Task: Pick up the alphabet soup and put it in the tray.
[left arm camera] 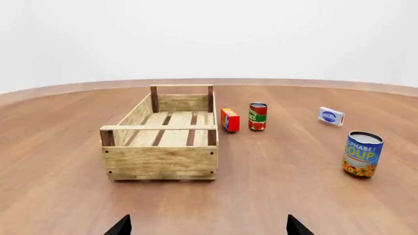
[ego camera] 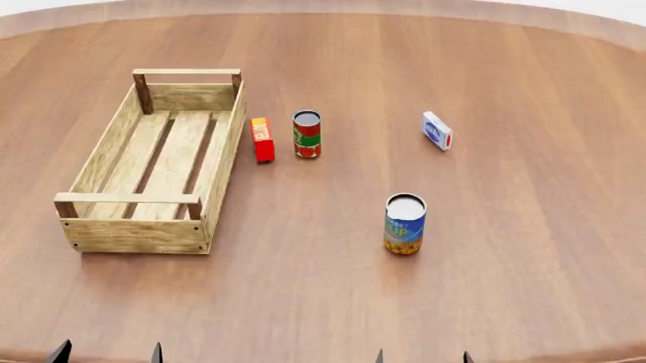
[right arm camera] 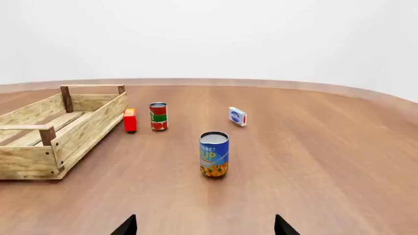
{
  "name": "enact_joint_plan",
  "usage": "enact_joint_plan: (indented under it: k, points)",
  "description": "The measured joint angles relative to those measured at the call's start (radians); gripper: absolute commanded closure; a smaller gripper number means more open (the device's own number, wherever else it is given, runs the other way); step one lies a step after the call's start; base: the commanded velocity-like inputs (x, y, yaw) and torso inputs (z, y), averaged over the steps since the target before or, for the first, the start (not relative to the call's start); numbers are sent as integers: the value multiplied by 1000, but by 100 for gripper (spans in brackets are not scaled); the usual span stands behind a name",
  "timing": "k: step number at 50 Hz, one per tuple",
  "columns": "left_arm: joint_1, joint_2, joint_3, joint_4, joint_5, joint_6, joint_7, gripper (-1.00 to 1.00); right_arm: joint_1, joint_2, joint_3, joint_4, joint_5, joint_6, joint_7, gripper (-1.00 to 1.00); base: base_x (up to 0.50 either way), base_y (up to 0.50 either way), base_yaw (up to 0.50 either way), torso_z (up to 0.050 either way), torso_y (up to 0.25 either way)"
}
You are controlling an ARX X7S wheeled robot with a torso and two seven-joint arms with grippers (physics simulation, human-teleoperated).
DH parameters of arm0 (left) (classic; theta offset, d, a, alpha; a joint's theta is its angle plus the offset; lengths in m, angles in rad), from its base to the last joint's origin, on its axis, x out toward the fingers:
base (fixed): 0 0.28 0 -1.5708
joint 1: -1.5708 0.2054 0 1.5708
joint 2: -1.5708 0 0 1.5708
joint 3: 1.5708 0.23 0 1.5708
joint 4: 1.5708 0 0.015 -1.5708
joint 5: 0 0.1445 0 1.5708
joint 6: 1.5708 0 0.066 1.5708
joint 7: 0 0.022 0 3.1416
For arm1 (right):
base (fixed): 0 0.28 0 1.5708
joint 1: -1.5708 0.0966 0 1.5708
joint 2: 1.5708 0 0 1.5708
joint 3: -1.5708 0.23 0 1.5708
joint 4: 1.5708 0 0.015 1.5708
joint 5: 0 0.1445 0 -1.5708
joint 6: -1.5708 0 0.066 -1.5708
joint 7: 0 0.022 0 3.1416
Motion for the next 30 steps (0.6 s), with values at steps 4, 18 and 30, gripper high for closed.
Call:
enact_joint_plan:
  k: [4,18,30]
  points:
    - [-3,-6,6,-4,-5,1,-8,-100,1,5,-5,-1,12,0,6,-100,0,0,0,0,0]
    - [-6,-35,41,-10,-37,2,-46,-100,2,39,-40,-2,48,-15,42,-100,124,238,0,0,0]
    - [-8,-57,68,-11,-59,1,-68,-100,5,59,-68,1,70,-24,64,-100,292,417,0,0,0]
